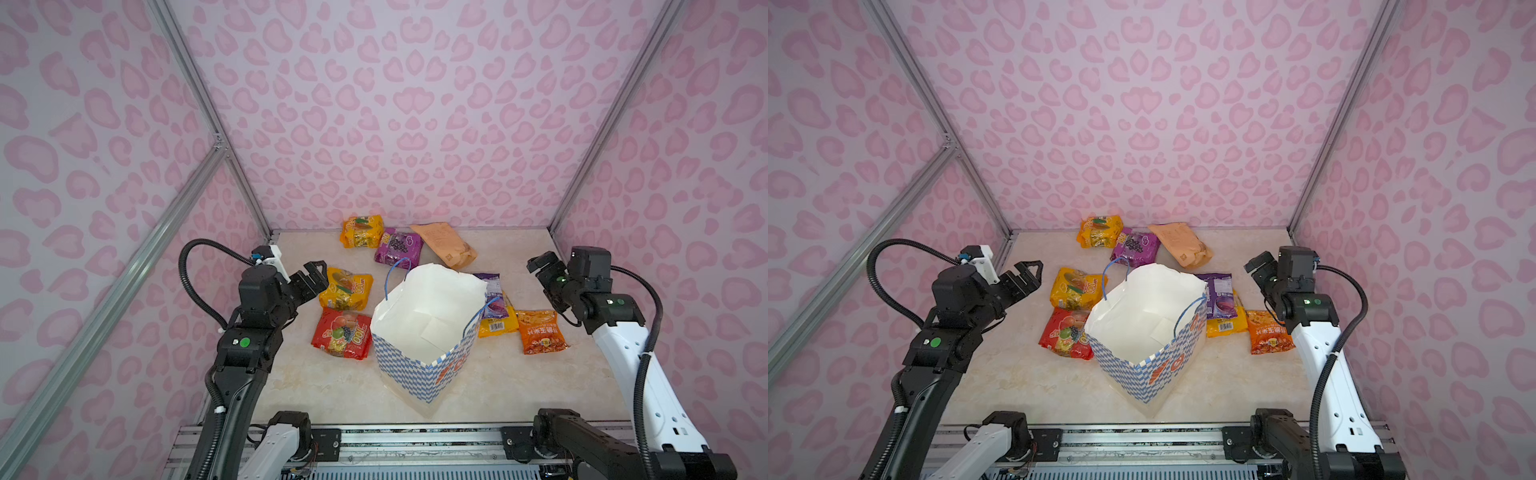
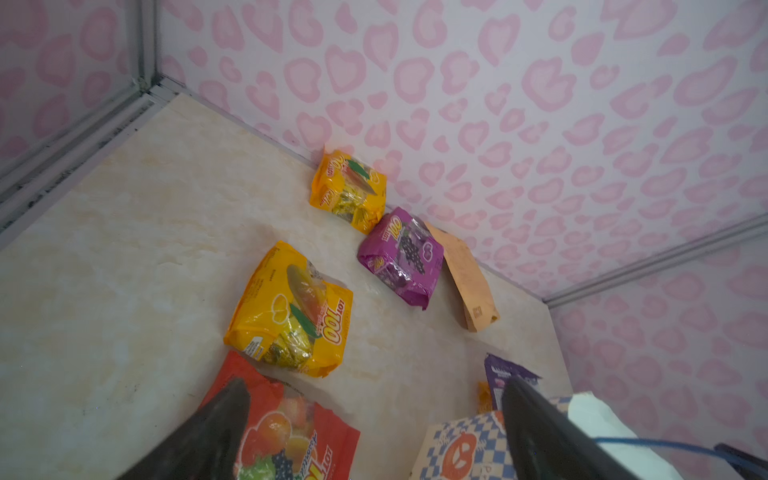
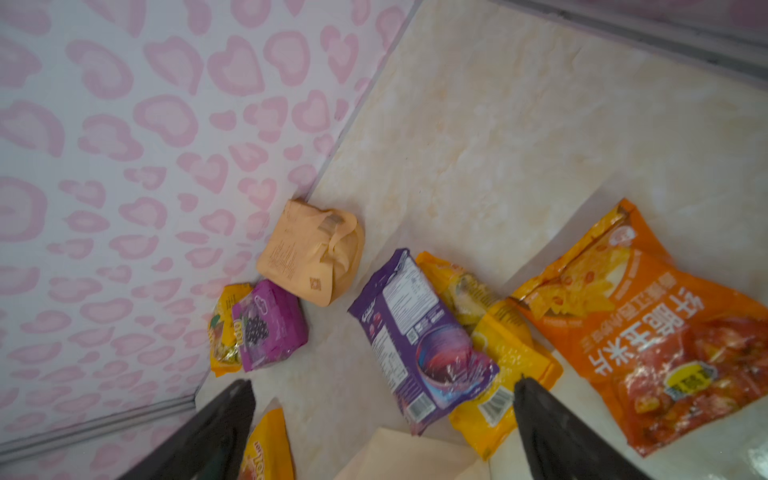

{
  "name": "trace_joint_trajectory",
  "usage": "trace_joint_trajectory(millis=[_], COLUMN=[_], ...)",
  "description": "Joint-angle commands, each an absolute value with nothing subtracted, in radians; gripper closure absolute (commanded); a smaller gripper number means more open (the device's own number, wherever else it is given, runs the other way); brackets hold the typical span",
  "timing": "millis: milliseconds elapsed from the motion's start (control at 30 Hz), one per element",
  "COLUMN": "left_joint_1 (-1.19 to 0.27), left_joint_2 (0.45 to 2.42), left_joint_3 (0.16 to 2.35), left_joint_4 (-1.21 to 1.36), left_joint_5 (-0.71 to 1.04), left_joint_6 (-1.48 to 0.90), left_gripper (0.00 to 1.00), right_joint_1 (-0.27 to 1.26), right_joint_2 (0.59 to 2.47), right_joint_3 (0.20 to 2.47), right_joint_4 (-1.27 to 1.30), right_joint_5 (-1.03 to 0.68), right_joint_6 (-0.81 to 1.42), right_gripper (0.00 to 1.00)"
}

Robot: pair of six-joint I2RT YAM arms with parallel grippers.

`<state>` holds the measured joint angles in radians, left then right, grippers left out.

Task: Place the snacks into the paper bag
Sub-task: 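Grasp the checkered paper bag rim with the right gripper while left hovers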

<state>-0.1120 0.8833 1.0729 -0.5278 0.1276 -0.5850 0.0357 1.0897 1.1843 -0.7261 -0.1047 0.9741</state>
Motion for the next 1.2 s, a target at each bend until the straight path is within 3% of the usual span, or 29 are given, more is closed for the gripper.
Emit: trace_joint_trajectory(millis=[0,100,233,367,467,700,1000,1167], left_joint_1=[-0.161,-0.195,-0.206,-0.206,-0.206,-0.212,-0.212,-0.213], left_joint_2=[0.894,0.866,0.812,0.784,0.764,0.702,0.68,0.668], left_joint_3=[1.126,1.129,1.085,1.052,1.028,0.976,0.937,0.921], left_joint_4=[-0.678,-0.679,-0.67,-0.682,-0.68,-0.676,-0.662,-0.654], left_joint_5=[0.251,0.387,0.357,0.312,0.294,0.231,0.2,0.175], left_joint_6=[-0.467,-0.417,-0.383,-0.354,-0.35,-0.34,-0.343,-0.344], left_gripper=[0.02,0.02,0.03,0.03,0.03,0.03,0.03,0.03], right_joint_1=[0.145,0.281,0.436,0.531,0.598,0.635,0.639,0.639], right_joint_2=[1.106,1.15,1.22,1.274,1.334,1.354,1.37,1.375], right_joint_3=[1.268,1.389,1.569,1.636,1.684,1.609,1.529,1.531], right_joint_4=[-0.959,-1.061,-1.199,-1.261,-1.346,-1.353,-1.293,-1.29], right_joint_5=[-0.037,-0.005,0.08,0.094,0.125,0.099,0.089,0.092], right_joint_6=[1.078,1.118,1.19,1.231,1.248,1.263,1.249,1.244], right_gripper=[0.0,0.0,0.01,0.16,0.21,0.29,0.6,0.7])
